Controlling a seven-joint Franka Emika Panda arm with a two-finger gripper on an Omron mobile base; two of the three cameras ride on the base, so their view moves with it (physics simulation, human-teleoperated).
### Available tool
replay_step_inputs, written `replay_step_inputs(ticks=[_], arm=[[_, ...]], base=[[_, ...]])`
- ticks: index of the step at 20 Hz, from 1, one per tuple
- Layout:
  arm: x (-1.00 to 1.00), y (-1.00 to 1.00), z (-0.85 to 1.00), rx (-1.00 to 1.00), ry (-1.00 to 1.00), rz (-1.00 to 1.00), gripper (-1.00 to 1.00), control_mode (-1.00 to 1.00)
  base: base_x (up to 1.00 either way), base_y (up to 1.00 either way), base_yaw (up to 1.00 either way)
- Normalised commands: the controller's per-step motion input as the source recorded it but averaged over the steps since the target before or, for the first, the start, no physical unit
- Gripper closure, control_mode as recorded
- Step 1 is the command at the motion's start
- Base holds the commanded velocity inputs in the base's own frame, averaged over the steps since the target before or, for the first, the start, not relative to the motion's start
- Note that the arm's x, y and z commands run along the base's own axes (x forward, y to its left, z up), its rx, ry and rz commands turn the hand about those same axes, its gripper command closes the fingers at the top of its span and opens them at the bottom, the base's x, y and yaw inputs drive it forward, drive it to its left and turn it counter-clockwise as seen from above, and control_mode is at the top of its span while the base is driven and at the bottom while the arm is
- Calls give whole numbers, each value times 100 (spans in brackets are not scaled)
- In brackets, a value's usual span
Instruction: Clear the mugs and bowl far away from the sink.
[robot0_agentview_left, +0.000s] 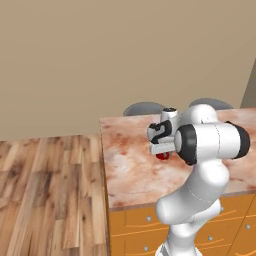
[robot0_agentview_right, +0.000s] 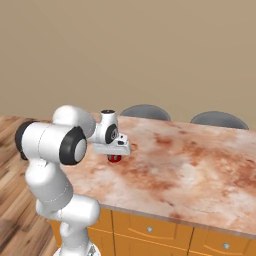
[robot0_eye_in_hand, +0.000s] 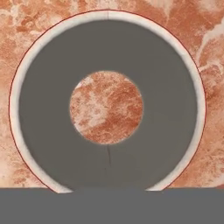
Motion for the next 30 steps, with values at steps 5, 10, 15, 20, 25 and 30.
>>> replay_step_inputs(ticks=[5,10,15,20,25,30], arm=[[5,0,-23,0,0,0,-100,-100],[-18,-2,30,5,0,0,-100,-100],[-33,0,77,1,-5,0,-100,-100],[-57,0,92,0,-14,0,-100,-100],[-98,0,67,0,-29,0,-100,-100],[-88,7,50,0,-24,0,-100,-100]], base=[[0,0,0],[0,0,0],[0,0,0],[0,0,0],[0,0,0],[0,0,0]])
